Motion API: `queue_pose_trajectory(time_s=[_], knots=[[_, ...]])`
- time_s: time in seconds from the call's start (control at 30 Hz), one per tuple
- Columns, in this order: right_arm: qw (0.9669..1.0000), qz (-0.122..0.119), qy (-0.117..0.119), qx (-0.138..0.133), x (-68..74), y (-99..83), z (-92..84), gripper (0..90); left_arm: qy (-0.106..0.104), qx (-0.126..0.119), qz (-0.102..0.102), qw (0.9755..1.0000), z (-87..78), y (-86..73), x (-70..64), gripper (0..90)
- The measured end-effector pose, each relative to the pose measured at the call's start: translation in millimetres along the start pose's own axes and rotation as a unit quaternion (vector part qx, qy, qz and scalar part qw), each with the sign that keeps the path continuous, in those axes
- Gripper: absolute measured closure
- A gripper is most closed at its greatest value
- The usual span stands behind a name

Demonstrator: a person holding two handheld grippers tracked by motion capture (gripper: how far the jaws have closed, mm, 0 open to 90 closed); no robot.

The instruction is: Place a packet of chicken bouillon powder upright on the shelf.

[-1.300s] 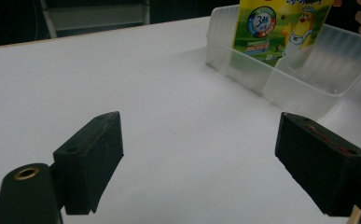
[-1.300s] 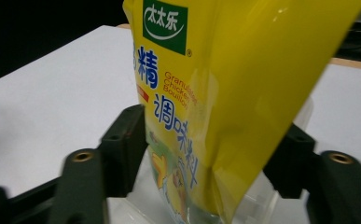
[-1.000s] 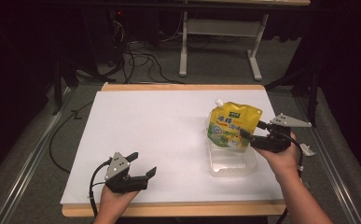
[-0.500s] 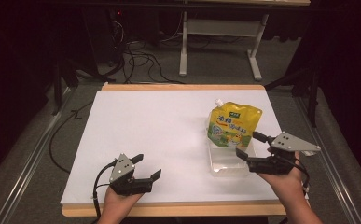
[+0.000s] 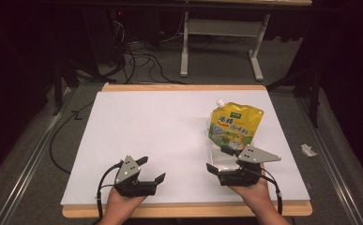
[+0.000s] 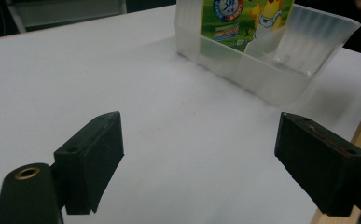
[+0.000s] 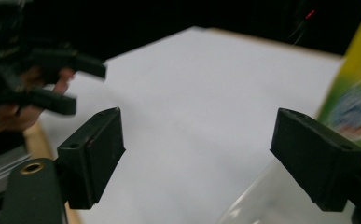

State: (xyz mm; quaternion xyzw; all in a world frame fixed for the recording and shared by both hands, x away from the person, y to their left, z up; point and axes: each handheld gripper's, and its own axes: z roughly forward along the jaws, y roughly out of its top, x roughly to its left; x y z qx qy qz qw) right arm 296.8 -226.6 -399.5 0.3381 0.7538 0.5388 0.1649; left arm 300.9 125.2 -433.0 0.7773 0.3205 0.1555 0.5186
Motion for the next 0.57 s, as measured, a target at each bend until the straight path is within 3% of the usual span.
queue_pose_trajectory(time_s=[0.03,0.07,0.1,0.23,0.33,0.57], knots=[[0.9997,-0.001,0.014,0.020,-0.4,-3.4,4.7,14.3,-0.001,0.000,0.002,1.0000,0.9,0.0,-0.6,16.1],[0.9994,-0.010,0.008,0.032,1.1,-5.6,5.6,15.4,-0.001,0.002,0.005,1.0000,1.8,0.2,-1.5,16.1],[0.9994,-0.018,-0.001,0.028,2.2,-7.8,3.6,16.0,-0.002,0.005,0.007,1.0000,2.5,0.1,-2.3,16.2],[0.9995,-0.019,0.006,0.023,0.1,-12.6,-7.1,15.9,0.001,0.011,0.007,0.9999,6.9,-0.5,-3.4,16.5],[0.9998,-0.007,0.005,0.020,-4.5,-14.2,-13.6,15.9,0.009,0.009,0.003,0.9999,9.1,0.1,-3.9,16.3],[0.9998,-0.006,-0.001,0.022,-7.4,-14.1,-14.1,15.9,0.011,0.008,0.005,0.9999,10.6,0.0,-5.0,16.3]])
